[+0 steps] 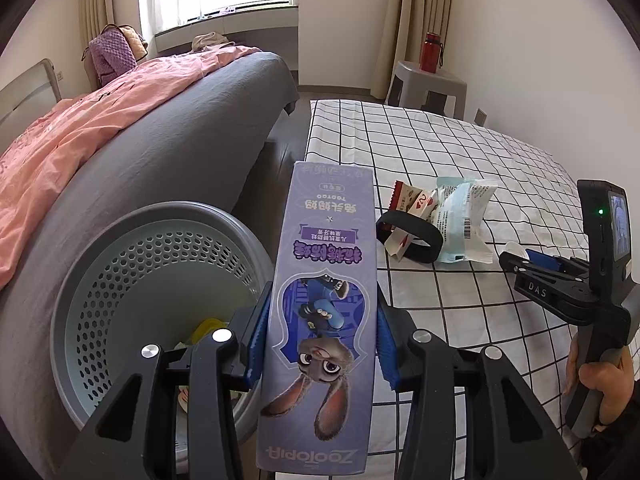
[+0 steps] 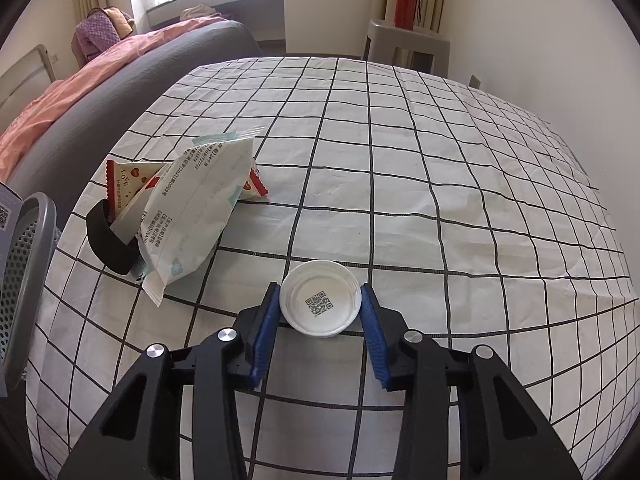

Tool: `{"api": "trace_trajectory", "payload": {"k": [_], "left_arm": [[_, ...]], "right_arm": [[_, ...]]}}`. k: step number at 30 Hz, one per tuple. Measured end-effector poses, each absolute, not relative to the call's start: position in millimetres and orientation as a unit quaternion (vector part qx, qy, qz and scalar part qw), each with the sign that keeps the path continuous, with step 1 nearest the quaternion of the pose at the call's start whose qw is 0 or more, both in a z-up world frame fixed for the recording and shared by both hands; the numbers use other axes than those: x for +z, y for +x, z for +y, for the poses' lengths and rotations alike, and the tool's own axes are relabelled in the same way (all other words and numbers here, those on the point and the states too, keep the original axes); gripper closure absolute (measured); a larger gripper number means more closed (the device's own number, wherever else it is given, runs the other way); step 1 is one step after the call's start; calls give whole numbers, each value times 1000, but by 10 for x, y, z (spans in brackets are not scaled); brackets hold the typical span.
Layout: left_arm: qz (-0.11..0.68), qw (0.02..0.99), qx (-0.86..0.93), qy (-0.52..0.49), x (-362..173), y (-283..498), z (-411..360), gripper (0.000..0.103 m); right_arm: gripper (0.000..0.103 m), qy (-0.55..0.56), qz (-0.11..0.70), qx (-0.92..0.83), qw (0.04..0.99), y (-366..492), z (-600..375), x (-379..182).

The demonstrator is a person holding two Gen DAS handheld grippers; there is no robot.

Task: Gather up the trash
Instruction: 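Carry the box and cap over the wastebasket and open both grippers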

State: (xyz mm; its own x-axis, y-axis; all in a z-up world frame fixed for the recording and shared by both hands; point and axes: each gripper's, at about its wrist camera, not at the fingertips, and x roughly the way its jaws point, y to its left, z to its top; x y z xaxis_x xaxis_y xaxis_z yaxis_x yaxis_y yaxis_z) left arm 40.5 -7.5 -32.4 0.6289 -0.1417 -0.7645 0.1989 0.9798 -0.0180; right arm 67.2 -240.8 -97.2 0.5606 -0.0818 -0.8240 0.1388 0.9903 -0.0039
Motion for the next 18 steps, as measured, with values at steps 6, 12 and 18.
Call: {"api": "trace_trajectory", "payload": {"k": [6, 12, 18], "left_arm": [[418, 903, -91, 23, -302, 396, 14, 59], [406, 910, -77, 19, -186, 291, 183, 59], [392, 918, -56, 16, -47, 132, 398, 59]], "right_arm": [[64, 58, 452, -55, 888, 457, -2377, -809], [64, 66, 432, -33, 899, 170, -2133, -520], [64, 59, 411, 6, 910, -46, -1781, -222]]}}
